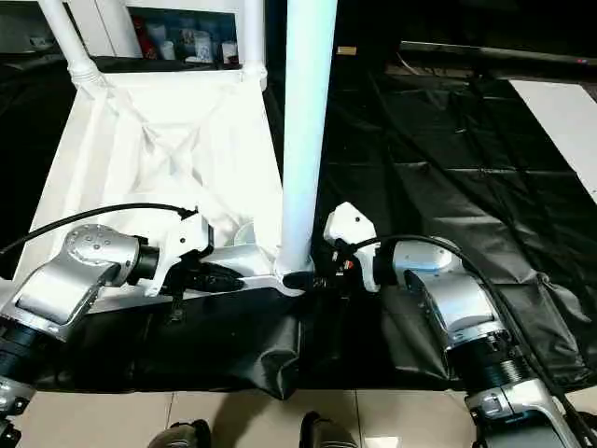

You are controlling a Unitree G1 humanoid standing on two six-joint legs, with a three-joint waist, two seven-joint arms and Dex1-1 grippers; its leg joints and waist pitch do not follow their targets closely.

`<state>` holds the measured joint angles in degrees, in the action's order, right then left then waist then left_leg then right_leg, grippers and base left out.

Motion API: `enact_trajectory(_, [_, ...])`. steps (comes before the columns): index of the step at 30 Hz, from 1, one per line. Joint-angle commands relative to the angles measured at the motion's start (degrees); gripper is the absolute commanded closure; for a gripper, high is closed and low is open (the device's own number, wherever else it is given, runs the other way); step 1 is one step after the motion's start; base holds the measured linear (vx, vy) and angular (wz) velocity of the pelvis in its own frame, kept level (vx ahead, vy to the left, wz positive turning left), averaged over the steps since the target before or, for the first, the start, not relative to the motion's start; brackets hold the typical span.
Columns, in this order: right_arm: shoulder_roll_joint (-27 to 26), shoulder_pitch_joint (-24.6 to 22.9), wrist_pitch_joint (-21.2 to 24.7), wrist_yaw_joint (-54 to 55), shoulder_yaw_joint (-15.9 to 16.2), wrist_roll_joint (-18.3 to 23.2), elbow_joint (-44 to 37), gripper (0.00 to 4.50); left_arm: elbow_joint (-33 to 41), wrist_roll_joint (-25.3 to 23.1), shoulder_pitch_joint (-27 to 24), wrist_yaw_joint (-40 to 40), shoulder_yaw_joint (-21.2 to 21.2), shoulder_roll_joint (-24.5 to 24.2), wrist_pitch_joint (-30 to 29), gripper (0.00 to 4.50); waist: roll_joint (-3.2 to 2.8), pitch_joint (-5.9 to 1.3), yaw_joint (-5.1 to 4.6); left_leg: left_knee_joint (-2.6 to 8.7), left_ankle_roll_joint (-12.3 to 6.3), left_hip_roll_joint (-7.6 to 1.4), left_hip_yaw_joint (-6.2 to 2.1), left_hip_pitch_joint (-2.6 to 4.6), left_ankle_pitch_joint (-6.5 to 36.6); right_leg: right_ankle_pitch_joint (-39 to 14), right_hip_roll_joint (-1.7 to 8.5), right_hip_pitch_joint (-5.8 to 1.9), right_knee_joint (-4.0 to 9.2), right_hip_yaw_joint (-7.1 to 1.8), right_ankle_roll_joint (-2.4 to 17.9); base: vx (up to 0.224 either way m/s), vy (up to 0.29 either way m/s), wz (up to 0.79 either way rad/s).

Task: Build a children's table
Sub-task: Rotate leg to tighten

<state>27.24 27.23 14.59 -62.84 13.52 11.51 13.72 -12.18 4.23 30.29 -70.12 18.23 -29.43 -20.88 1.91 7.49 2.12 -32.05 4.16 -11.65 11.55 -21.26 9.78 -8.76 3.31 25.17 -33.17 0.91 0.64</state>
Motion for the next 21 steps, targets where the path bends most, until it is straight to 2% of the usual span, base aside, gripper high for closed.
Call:
enact_trajectory(1, [0.11, 0.40, 0.20, 0.06, -0.25, 0.02, 0.28, 1.71, 1.41, 1.00, -0.71, -2.86, 2.34, 0.25, -0.35, 4.50, 0.11, -3.83, 0.07, 2.82, -5.18, -1.17, -0.21, 0.72, 7.06, -6.22, 3.03, -3.58, 2.27, -1.84, 14.99, 0.000, 0.000, 0.00])
enact_trajectory(4, [0.13, 0.38, 0.18, -0.18, -0.07, -0.11, 0.55, 1.88, 1.36, 1.00, -0.63, -2.84, 2.35, 0.20, -0.41, 4.50, 0.08, -3.89, 0.08, 2.78, -5.25, -1.16, -0.22, 0.73, 6.86, -5.83, 3.01, -3.61, 2.19, -1.84, 15.09, 0.000, 0.000, 0.00])
enact_trajectory(11, [-0.54, 0.11, 0.53, 0.36, -0.21, -0.10, 0.86, 1.89, 0.95, 0.80, -0.46, -2.12, 2.21, 0.45, -0.78, 4.50, 0.06, -3.90, 0.10, 2.72, -5.35, -1.14, -0.21, 0.73, 6.77, -5.60, 3.03, -3.65, 2.13, -1.82, 15.28, 0.000, 0.000, 0.00])
enact_trajectory(13, [-2.19, 0.00, 1.30, 4.34, -1.05, -0.84, 2.25, 1.91, -0.89, -0.44, 0.33, 1.27, 1.88, 1.96, -1.70, 4.50, 0.04, -3.84, 0.10, 2.73, -5.30, -1.14, -0.21, 0.76, 7.01, -5.98, 3.03, -3.57, 2.20, -1.81, 15.28, 0.000, 0.000, 0.00])
enact_trajectory(16, [-4.83, 0.44, 1.61, 11.04, -2.44, -2.33, 5.16, 1.92, -3.75, -2.04, 1.78, 6.49, 1.19, 4.55, -3.09, 4.50, 0.17, -3.53, -0.10, 2.82, -3.60, -1.00, -0.22, 0.80, 9.79, -12.00, 3.10, -3.30, 2.94, -1.84, 14.13, 0.000, 0.000, 0.00])
enact_trajectory(17, [-5.94, 0.59, 1.82, 13.61, -2.84, -2.86, 6.18, 1.92, -5.23, -2.72, 2.56, 8.74, 0.95, 5.80, -3.22, 4.50, 0.27, -3.37, -0.13, 2.98, -2.54, -0.94, -0.50, 0.61, 11.21, -16.06, 3.22, -3.42, 3.21, -1.76, 12.79, 0.000, 0.000, 0.00])
enact_trajectory(19, [-9.12, 1.02, 2.52, 20.69, -4.16, -3.94, 8.43, 1.93, -8.83, -3.93, 4.57, 13.83, 0.33, 8.98, -3.80, 4.50, 0.34, -3.23, -0.35, 3.04, -1.21, -0.79, -0.53, 0.90, 13.57, -22.90, 3.24, -2.90, 4.08, -1.81, 10.13, 0.000, 0.000, 0.00])
enact_trajectory(20, [-10.45, 1.22, 3.06, 23.09, -4.85, -3.88, 9.07, 1.93, -10.06, -3.97, 5.35, 15.55, -0.09, 10.28, -4.20, 4.50, 0.25, -3.25, -0.35, 3.04, -0.89, -0.80, -0.60, 0.92, 13.92, -23.77, 3.32, -2.79, 4.06, -1.82, 9.83, 0.000, 0.000, 0.00])
enact_trajectory(21, [-12.62, 1.68, 3.43, 27.38, -5.76, -4.22, 10.20, 1.93, -12.25, -4.19, 6.76, 18.51, -0.71, 12.40, -4.87, 4.50, 0.51, -3.30, -0.39, 3.18, -0.65, -0.65, -0.86, 0.61, 13.81, -25.34, 3.35, -3.12, 4.19, -1.66, 8.67, 0.000, 0.000, 0.00])
